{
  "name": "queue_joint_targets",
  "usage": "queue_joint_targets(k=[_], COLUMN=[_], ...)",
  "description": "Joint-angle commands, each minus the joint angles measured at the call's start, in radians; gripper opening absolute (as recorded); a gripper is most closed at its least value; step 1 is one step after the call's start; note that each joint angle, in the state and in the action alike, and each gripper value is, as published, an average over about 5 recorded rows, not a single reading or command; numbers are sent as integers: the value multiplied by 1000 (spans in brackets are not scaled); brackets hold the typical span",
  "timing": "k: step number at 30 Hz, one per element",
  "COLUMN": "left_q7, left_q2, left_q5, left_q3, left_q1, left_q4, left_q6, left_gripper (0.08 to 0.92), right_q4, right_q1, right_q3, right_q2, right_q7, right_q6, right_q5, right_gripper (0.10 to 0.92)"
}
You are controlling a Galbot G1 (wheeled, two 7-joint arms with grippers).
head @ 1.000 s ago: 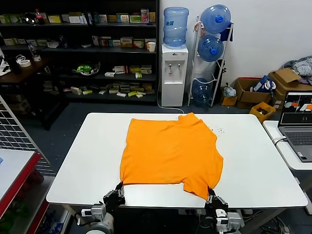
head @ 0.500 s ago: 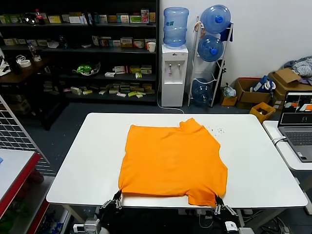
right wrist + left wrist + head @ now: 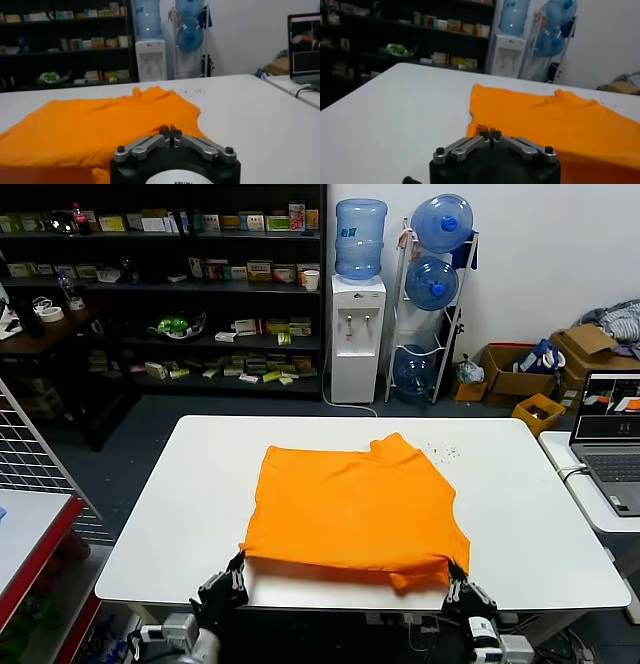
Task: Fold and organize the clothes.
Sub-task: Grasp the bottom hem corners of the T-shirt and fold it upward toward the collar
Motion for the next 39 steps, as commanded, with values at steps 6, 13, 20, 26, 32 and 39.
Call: queue_joint_targets(k=[6,13,20,26,32,39], left_q7=[-18,-32,-13,-4,4,23], left_q2=[-10,-8,-5,6,11,-16], left_q5=[-8,10,5,5,6,6], left_q3=[105,113,104,91,74,48], left_q1=[-333,-372,-365,-308,-214,-161], left_q4=[257,323,324,260,196,245], left_q6=[1,18,50,49,47,18], left_gripper=[91,91,167,340,513,712], right_q4=[-239,-308,-307,-262,-231,-248], right_q1=[381,434,397,325,214,156], right_q3=[-51,-84,-87,-53,-1,35], right_q2=[-33,-30,-27,-45,-85,-106], right_q7=[33,20,-37,-92,-128,-139], right_q6=[-75,-81,-72,-21,-9,-46], right_q5=[72,75,55,38,39,84], right_gripper=[124,126,259,432,605,789])
